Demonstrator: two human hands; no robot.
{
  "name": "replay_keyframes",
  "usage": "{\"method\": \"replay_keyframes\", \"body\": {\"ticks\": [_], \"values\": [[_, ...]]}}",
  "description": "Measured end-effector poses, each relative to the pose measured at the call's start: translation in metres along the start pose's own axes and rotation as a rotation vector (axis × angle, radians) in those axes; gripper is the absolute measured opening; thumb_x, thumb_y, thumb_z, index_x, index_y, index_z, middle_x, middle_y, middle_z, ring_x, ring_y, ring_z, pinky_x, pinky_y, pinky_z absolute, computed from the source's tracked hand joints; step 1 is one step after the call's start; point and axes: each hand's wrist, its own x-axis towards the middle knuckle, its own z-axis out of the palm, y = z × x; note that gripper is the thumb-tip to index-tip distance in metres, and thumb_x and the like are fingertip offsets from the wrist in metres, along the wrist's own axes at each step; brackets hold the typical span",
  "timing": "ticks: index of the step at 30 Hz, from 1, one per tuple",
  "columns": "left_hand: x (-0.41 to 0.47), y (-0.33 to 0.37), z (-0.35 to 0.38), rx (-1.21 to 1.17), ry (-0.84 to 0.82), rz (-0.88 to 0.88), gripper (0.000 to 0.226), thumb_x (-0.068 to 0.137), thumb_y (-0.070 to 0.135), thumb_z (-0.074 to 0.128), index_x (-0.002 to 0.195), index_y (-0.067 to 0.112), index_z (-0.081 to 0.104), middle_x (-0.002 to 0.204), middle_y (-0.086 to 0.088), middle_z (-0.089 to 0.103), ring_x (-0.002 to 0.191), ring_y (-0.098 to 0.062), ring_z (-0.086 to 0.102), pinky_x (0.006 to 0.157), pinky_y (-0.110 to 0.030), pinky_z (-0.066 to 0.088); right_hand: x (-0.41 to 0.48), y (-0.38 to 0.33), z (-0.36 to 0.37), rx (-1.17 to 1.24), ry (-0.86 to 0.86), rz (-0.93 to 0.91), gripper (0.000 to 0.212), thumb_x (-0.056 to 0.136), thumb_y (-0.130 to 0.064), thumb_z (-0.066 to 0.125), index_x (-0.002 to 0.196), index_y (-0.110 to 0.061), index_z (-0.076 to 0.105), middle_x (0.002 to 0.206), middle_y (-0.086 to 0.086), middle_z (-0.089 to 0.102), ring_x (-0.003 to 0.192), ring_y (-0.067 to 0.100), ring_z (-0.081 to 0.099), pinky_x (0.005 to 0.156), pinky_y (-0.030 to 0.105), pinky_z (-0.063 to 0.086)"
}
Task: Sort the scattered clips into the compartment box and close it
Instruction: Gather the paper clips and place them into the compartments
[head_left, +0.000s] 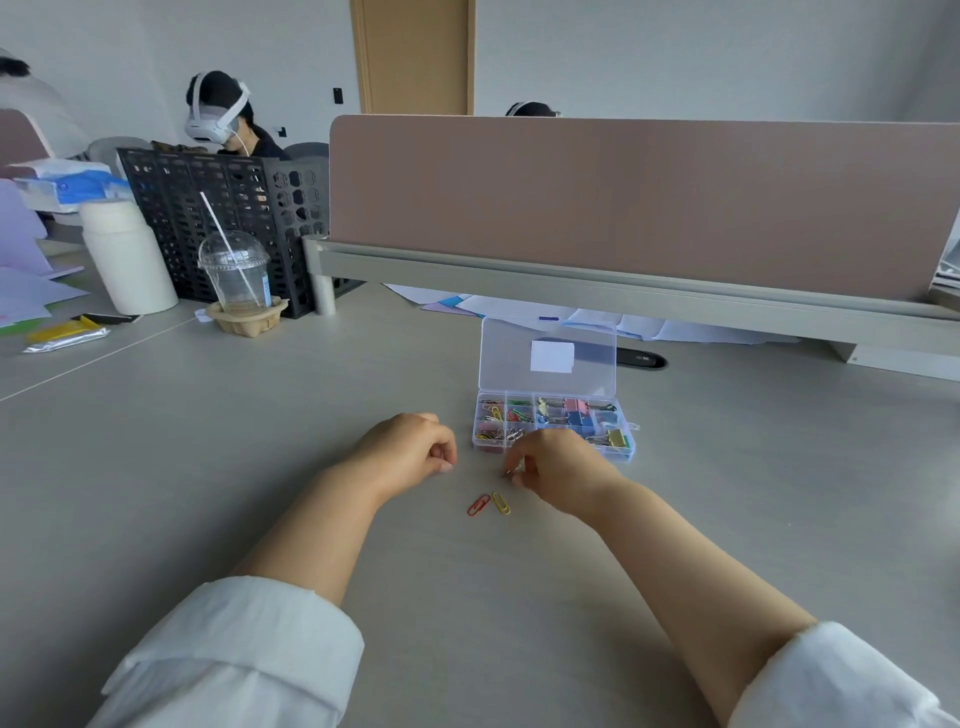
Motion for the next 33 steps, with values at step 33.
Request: {"method": "replay_keyframes", "body": {"ticks": [33], "values": [[-0.004,-0.016,-0.010,-0.097,-0.031,-0.205,0.012,0.077,0.020,0.071,0.072,0.020,0.060,0.064,0.010,0.057,0.070,-0.015,0.059,0.073,-0.027,0.049,0.000,0.004,-0.005,-0.019,-0.099,0.100,0.026,0.081,-0.002,0.048,0.098,-0.001,0.068,0.108,0.018,0.069,0.100,0.034,0.064,0.089,0.044,0.055]]}}
